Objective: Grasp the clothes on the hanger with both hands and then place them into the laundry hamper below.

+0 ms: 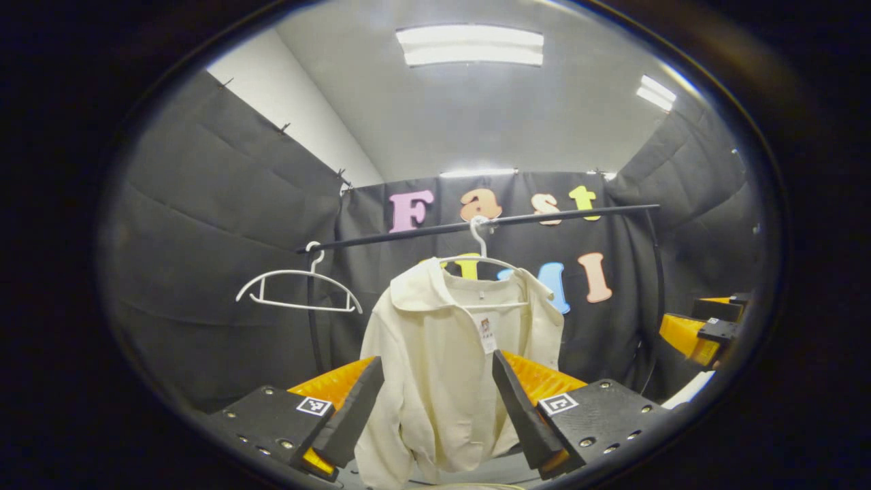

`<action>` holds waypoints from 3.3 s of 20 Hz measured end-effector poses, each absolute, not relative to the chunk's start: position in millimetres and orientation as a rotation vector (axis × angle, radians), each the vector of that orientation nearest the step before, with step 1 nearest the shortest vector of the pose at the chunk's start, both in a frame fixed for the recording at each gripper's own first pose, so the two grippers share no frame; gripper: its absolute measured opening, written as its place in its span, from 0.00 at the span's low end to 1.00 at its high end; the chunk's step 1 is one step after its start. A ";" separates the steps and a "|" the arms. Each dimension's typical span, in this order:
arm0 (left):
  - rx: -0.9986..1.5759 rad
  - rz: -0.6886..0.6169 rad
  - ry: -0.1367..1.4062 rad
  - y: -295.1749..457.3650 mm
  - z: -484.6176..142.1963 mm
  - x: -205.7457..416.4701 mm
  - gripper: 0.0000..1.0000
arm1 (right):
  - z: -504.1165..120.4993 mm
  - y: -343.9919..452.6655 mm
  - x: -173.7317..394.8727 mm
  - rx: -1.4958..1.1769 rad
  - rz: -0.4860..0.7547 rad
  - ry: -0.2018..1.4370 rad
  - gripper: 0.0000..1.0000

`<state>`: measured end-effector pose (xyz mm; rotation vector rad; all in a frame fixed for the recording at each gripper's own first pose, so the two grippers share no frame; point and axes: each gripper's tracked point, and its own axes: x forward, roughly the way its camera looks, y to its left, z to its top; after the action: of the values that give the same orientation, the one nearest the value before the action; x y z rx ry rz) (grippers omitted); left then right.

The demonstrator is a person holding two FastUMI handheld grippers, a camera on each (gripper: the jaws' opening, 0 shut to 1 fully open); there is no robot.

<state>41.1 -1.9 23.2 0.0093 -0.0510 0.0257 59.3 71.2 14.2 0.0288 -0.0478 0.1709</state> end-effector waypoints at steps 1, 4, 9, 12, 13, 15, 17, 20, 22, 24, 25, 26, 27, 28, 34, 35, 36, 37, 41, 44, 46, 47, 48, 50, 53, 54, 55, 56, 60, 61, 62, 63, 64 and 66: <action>0.015 0.032 -0.048 -6.4 22.2 48.3 0.94 | 14.8 74.2 69.3 0.032 0.190 -0.048 0.97; 0.028 0.046 -0.043 -18.6 20.7 65.6 0.94 | 17.7 81.9 96.4 0.048 0.236 -0.056 0.97; 0.050 0.078 -0.021 -32.9 13.8 102.9 0.94 | 13.8 103.5 137.6 0.065 0.319 -0.049 0.97; 0.071 0.105 -0.014 -36.3 10.6 124.5 0.94 | 7.7 117.8 159.4 0.065 0.369 -0.044 0.97; 0.077 0.117 -0.012 -36.3 9.0 131.3 0.94 | 6.7 122.5 167.0 0.069 0.384 -0.041 0.97; 0.090 0.138 -0.005 -35.3 5.6 145.3 0.94 | 2.1 133.7 178.0 0.082 0.419 -0.034 0.98; 0.102 0.158 0.003 -36.0 0.1 157.2 0.94 | 1.3 143.6 191.1 0.089 0.447 -0.037 0.98; 0.110 0.197 0.021 -32.5 -7.5 175.1 0.94 | 2.1 156.2 207.8 0.086 0.485 -0.057 0.98; 0.114 0.218 0.030 -32.8 -12.3 185.4 0.94 | 3.2 165.1 220.5 0.082 0.506 -0.073 0.96; 0.127 0.238 0.037 -32.5 -15.7 193.9 0.94 | 2.2 173.7 232.9 0.085 0.524 -0.077 0.97; 0.134 0.251 0.041 -32.1 -16.8 198.1 0.94 | 1.9 177.8 238.6 0.091 0.533 -0.077 0.96; 0.138 0.266 0.044 -29.5 -18.4 201.4 0.94 | 1.4 183.0 244.4 0.097 0.542 -0.078 0.98; 0.140 0.285 0.048 -25.9 -19.9 205.8 0.94 | 1.1 187.2 251.0 0.099 0.548 -0.079 0.97; 0.141 0.303 0.051 -21.9 -22.0 207.8 0.94 | -0.4 190.5 257.1 0.097 0.551 -0.081 0.97; 0.160 0.378 0.082 -3.4 -33.5 222.5 0.94 | -17.1 211.8 286.8 0.086 0.582 -0.067 0.98; 0.163 0.389 0.079 -1.1 -34.2 225.4 0.94 | -17.9 214.4 292.0 0.084 0.580 -0.066 0.98; 0.165 0.399 0.077 0.7 -34.9 228.1 0.94 | -19.4 215.8 296.7 0.084 0.576 -0.065 0.97; 0.173 0.408 0.081 1.6 -35.7 230.8 0.94 | -21.9 218.1 302.0 0.084 0.571 -0.057 0.97; 0.187 0.435 0.098 5.6 -41.3 241.7 0.89 | -34.8 226.9 317.0 0.086 0.546 -0.001 0.98; 0.179 0.460 0.103 7.8 -44.3 245.1 0.68 | -41.8 228.3 319.1 0.061 0.537 0.018 0.86; 0.186 0.458 0.116 7.5 -46.7 247.3 0.55 | -42.1 232.0 317.8 0.051 0.550 0.011 0.69; 0.187 0.456 0.119 7.3 -46.9 248.6 0.48 | -42.4 231.9 317.6 0.050 0.553 0.012 0.62; 0.184 0.443 0.126 5.4 -48.4 250.2 0.55 | -44.6 232.1 318.0 0.046 0.552 0.018 0.47; 0.193 0.516 0.095 21.1 -40.9 239.0 0.30 | -44.3 224.6 323.9 0.038 0.515 0.014 0.17; 0.181 0.553 0.086 31.8 -40.1 231.0 0.20 | -45.0 221.3 329.4 -0.013 0.496 0.016 0.01; 0.176 0.566 0.080 39.1 -38.0 226.8 0.03 | -43.8 215.1 330.4 -0.023 0.482 0.006 0.01; 0.166 0.562 0.079 38.8 -37.1 223.3 0.02 | -39.0 208.9 332.1 -0.029 0.461 -0.014 0.01; 0.160 0.563 0.076 39.7 -33.9 219.6 0.01 | -33.6 203.5 334.0 -0.037 0.442 -0.042 0.01; 0.194 0.580 0.040 52.7 -11.0 194.9 0.02 | -20.6 182.5 340.6 -0.061 0.381 -0.111 0.01; 0.205 0.594 0.027 56.6 -2.9 188.6 0.01 | -17.5 177.4 342.7 -0.062 0.367 -0.122 0.01; 0.214 0.605 0.010 59.9 5.1 182.0 0.03 | -14.2 172.1 345.8 -0.062 0.350 -0.133 0.05; 0.219 0.613 -0.002 61.7 12.1 177.7 0.00 | -12.1 166.9 348.5 -0.062 0.337 -0.139 0.05; 0.223 0.617 -0.013 62.9 18.2 174.6 0.01 | -9.1 162.6 352.0 -0.059 0.322 -0.145 0.05; 0.234 0.630 -0.026 69.7 26.6 170.4 0.01 | -1.7 153.1 358.2 -0.053 0.292 -0.159 0.05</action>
<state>170.4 69.7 26.6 0.2336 -0.0259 0.6295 358.2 153.1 -1.7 -0.0527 -0.1594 0.2921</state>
